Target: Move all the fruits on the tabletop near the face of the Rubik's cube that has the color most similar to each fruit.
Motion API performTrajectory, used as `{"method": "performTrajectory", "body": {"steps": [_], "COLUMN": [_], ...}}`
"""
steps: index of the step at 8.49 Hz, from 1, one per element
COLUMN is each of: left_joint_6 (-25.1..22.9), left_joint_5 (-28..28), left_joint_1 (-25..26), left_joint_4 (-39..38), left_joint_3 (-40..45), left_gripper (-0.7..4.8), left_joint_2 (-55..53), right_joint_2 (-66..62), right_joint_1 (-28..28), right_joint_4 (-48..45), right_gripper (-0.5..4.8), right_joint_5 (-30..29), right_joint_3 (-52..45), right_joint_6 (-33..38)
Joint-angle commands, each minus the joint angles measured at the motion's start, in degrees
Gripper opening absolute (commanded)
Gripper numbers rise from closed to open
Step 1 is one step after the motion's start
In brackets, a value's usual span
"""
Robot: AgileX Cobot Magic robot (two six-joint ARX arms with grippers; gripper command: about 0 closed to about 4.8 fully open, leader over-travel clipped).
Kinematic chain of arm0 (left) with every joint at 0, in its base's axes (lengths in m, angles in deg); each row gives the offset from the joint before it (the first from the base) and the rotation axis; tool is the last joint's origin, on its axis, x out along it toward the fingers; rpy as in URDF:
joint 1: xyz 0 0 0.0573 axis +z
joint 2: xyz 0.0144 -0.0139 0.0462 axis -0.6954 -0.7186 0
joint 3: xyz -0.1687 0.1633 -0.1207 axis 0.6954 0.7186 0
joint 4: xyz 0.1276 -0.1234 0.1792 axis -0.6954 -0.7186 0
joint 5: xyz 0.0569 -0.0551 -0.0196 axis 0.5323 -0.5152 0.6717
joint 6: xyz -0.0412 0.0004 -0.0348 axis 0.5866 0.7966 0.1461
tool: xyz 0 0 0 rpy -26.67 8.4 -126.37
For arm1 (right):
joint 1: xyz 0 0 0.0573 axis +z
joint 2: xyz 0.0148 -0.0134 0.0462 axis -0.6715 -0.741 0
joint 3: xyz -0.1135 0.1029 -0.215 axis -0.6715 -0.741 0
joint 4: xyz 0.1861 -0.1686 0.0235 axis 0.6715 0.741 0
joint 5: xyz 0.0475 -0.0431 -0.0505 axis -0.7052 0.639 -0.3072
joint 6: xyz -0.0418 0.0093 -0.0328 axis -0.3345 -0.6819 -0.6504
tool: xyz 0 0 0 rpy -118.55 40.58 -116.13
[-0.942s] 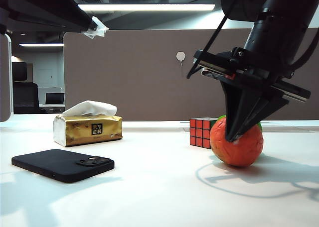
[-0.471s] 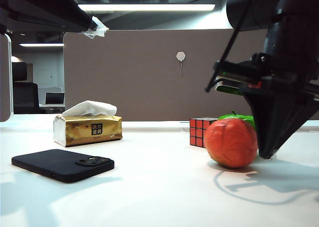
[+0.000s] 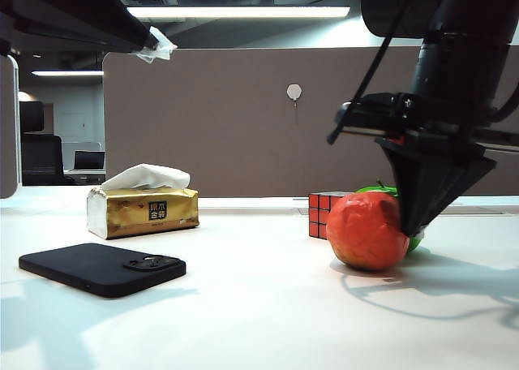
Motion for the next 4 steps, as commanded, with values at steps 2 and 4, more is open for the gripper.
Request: {"method": "performTrajectory", "body": {"steps": [2, 4], "left_joint_6": [0.1, 0.1], "left_joint_5": [-0.4, -0.4], "left_joint_1": [0.0, 0.0], "left_joint_4": [0.6, 0.6], "left_joint_3": [-0.2, -0.2], "left_gripper": [-0.05, -0.05], "left_joint_2": [0.1, 0.1], "right_joint_2": [-4.1, -4.4], "right_joint_1": [-1.3, -1.3], "right_joint_4": [-6.8, -10.9], "right_gripper": [-0.01, -0.01], "right_joint_5": [-2.3, -2.5], "right_joint_3": [0.2, 0.2], "right_joint_6": [-1.1, -1.1]}}
